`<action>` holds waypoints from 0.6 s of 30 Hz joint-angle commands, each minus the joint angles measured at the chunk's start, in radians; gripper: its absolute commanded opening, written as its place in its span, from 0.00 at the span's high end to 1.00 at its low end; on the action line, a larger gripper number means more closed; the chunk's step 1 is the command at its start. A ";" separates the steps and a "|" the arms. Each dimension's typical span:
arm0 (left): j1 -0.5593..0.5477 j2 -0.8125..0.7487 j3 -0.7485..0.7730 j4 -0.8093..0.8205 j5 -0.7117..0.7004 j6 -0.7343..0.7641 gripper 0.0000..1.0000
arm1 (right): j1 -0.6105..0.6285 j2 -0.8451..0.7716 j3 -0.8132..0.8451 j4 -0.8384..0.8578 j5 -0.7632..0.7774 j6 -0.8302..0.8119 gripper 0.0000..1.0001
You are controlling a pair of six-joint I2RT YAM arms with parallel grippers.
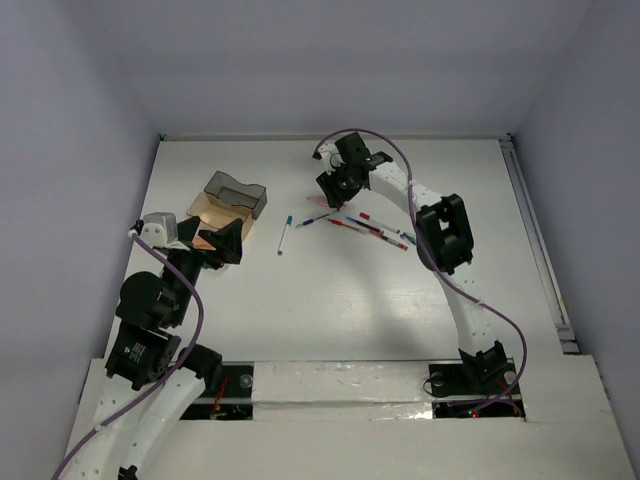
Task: Sort the stationery into containers
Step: Pick up the pen from the center of the board.
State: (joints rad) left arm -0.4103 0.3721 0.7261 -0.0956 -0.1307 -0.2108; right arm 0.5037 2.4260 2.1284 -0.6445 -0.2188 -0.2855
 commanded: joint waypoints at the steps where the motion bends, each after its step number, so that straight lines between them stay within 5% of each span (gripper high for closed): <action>1: 0.007 0.005 -0.001 0.048 0.016 0.010 0.01 | 0.002 0.019 0.065 -0.010 -0.013 -0.012 0.44; 15: 0.007 0.007 -0.001 0.051 0.026 0.008 0.01 | 0.002 0.076 0.119 -0.049 0.032 -0.023 0.53; 18: 0.016 0.007 -0.001 0.051 0.026 0.008 0.01 | 0.002 0.079 0.117 -0.034 0.041 -0.026 0.63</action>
State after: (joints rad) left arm -0.4034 0.3721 0.7261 -0.0952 -0.1158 -0.2104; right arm 0.5037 2.4905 2.2063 -0.6819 -0.2028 -0.2974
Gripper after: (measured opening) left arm 0.989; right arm 0.408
